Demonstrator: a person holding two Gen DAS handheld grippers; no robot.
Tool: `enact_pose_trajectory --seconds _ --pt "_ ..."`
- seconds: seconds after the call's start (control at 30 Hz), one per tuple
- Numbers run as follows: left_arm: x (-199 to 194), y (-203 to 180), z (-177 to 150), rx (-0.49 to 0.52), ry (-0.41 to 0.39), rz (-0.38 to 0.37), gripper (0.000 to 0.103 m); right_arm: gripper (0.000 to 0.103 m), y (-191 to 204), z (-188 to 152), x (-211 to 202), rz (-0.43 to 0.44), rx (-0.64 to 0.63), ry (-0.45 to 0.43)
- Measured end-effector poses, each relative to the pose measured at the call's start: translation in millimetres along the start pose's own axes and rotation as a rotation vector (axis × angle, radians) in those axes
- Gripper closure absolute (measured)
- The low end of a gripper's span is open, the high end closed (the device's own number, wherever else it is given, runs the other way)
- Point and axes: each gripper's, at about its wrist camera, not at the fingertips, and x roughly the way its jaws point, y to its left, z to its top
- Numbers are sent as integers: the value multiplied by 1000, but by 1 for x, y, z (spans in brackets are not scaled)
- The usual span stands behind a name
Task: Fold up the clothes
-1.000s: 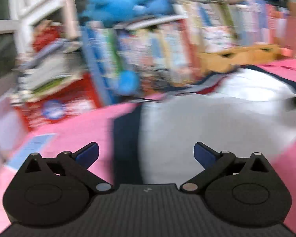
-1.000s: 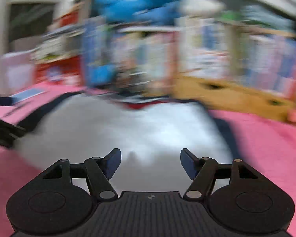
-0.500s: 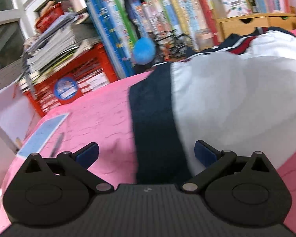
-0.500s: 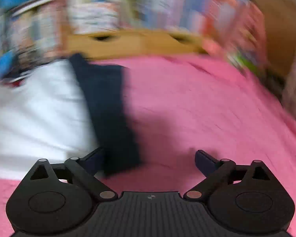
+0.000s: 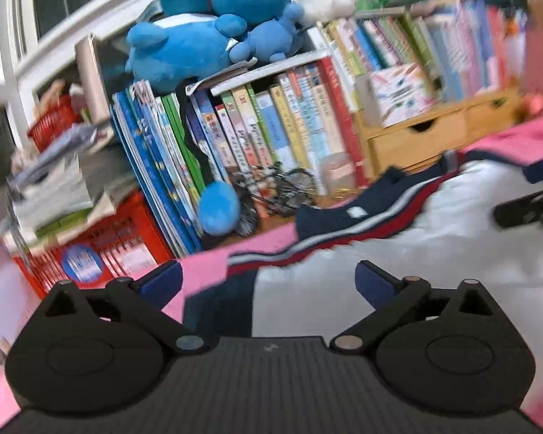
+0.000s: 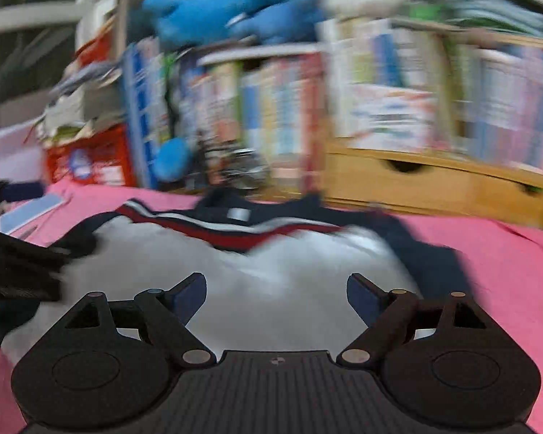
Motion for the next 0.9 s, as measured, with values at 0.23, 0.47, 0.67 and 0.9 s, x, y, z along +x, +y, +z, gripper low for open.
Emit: enact_pose_trajectory --seconds 0.23,0.47,0.67,0.9 --pt "77 10 -23 -22 163 51 0 15 -13 14 86 -157 33 95" --pt "89 34 -30 -149 220 -72 0 0 -54 -2 89 -240 39 106" --pt "90 31 -33 -159 233 -85 0 0 -72 -2 94 -196 131 143" --pt "87 22 -30 -91 215 -29 0 0 -3 -14 26 -159 -55 14"
